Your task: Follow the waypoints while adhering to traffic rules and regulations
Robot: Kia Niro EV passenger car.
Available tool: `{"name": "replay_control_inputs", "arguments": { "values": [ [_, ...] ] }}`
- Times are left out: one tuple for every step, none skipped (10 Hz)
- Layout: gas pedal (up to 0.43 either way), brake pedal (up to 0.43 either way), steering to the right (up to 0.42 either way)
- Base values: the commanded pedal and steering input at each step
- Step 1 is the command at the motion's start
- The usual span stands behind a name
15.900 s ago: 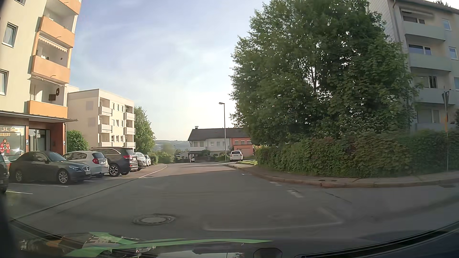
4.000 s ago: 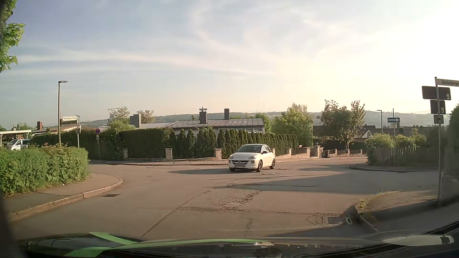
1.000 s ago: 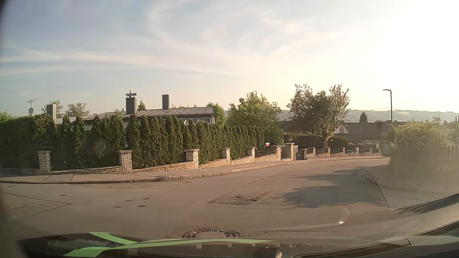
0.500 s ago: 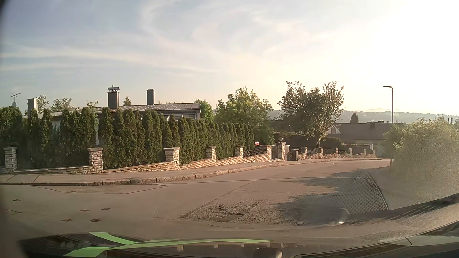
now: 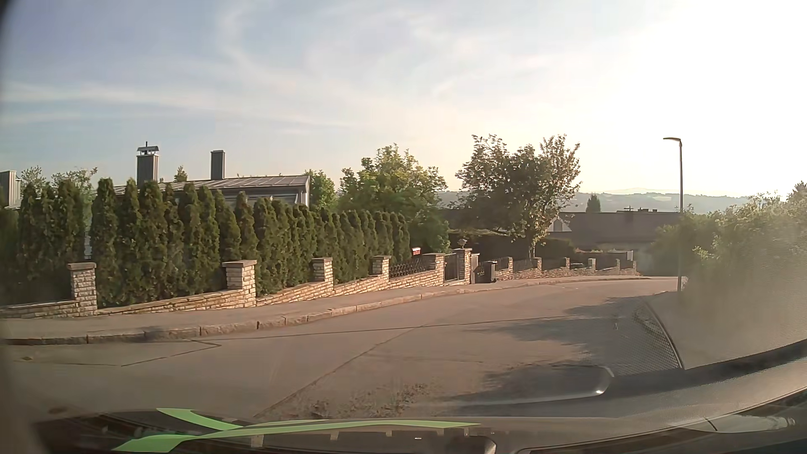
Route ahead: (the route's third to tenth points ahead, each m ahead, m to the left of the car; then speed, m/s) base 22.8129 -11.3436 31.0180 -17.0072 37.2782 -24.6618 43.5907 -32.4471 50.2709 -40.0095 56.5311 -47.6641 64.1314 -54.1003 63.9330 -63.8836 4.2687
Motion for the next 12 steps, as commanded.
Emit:
{"name": "replay_control_inputs", "arguments": {
  "values": [
    [0.028, 0.0, 0.154],
    [0.028, 0.0, 0.152],
    [0.02, 0.0, 0.147],
    [0.02, 0.0, 0.138],
    [0.02, 0.0, 0.126],
    [0.02, 0.0, 0.123],
    [0.0, 0.0, 0.122],
    [0.0, 0.0, 0.121],
    [0.0, 0.0, 0.118],
    [0.0, 0.0, 0.115],
    [0.0, 0.0, 0.113],
    [0.0, 0.0, 0.112]
  ]
}}
